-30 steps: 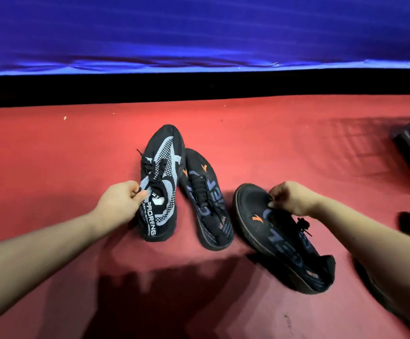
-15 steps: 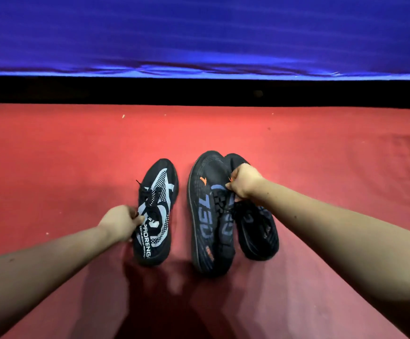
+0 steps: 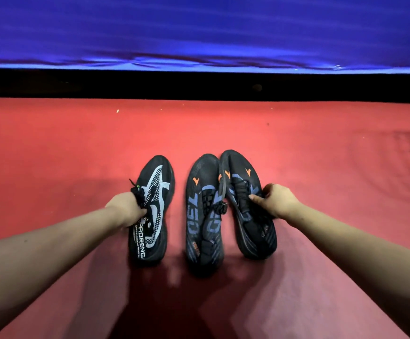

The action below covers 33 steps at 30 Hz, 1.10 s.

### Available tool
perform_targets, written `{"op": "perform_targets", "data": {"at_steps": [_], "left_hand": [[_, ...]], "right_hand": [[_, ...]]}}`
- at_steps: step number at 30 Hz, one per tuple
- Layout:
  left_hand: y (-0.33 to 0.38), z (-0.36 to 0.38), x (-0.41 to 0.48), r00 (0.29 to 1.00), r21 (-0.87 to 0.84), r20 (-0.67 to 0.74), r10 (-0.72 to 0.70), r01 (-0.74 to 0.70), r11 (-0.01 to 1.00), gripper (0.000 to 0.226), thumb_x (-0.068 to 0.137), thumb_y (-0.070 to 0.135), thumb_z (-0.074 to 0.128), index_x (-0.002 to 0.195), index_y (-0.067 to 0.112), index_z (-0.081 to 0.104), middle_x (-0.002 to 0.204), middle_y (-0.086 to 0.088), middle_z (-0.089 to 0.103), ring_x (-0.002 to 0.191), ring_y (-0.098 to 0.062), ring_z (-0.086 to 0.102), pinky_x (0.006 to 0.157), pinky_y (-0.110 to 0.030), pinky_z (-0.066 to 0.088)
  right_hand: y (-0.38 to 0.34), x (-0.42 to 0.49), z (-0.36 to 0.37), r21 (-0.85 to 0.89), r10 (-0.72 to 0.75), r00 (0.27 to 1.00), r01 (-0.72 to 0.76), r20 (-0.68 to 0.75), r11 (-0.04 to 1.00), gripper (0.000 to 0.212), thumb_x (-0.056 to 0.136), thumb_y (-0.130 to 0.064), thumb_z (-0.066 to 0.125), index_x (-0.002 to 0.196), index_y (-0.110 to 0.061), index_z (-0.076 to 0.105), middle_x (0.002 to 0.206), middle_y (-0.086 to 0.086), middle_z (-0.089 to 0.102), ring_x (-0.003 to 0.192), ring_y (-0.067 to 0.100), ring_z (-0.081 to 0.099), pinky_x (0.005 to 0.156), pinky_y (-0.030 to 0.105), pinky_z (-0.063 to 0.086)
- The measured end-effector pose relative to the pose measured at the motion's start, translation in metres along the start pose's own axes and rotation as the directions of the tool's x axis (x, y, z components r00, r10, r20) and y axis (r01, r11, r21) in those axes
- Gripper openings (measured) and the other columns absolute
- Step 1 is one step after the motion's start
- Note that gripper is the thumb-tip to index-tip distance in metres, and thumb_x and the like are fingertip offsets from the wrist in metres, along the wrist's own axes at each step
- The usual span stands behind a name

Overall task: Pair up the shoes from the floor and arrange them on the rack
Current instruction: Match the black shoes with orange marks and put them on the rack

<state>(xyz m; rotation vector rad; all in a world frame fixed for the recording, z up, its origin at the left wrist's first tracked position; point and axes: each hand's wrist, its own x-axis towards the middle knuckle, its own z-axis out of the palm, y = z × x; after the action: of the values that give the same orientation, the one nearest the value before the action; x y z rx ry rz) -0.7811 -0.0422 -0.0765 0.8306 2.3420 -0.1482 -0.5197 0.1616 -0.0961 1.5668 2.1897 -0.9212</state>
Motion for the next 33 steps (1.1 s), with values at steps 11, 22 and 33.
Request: {"op": "perform_targets", "data": {"at_steps": [11, 22, 33], "left_hand": [[0.048, 0.039, -0.017, 0.983, -0.267, -0.175, 0.052, -0.098, 0.959, 0.018, 0.09, 0.023, 0.053, 0.081, 0.013, 0.041, 0.095, -0.018, 0.065, 0.09, -0.037, 0.061, 0.077, -0.038, 0.047], [0.221, 0.115, -0.078, 0.97, -0.477, 0.045, 0.24, -0.19, 0.858, 0.022, 0.085, 0.011, 0.059, 0.108, 0.011, 0.06, 0.102, -0.012, 0.067, 0.094, -0.032, 0.065, 0.088, -0.038, 0.051], [0.343, 0.139, -0.139, 0.868, 0.19, 0.104, 0.485, -0.496, 0.847, 0.03, 0.095, 0.028, 0.051, 0.107, 0.002, 0.06, 0.113, -0.017, 0.064, 0.107, -0.034, 0.061, 0.084, -0.035, 0.048]], "right_hand": [[0.026, -0.021, -0.005, 0.136, 0.15, 0.983, -0.135, -0.104, 0.982, 0.042, 0.087, -0.019, 0.06, 0.05, -0.013, 0.041, 0.05, 0.001, 0.042, 0.059, 0.029, 0.042, 0.061, 0.024, 0.034], [0.201, -0.12, -0.043, 0.339, 0.551, 0.809, -0.47, -0.203, 0.815, 0.022, 0.087, -0.016, 0.053, 0.097, -0.005, 0.069, 0.099, 0.019, 0.07, 0.095, 0.036, 0.064, 0.074, 0.032, 0.044], [0.251, -0.16, -0.022, 0.463, 0.607, 0.785, -0.495, -0.126, 0.736, 0.029, 0.091, -0.034, 0.055, 0.074, -0.011, 0.051, 0.094, 0.021, 0.069, 0.095, 0.035, 0.063, 0.073, 0.031, 0.042]]}}
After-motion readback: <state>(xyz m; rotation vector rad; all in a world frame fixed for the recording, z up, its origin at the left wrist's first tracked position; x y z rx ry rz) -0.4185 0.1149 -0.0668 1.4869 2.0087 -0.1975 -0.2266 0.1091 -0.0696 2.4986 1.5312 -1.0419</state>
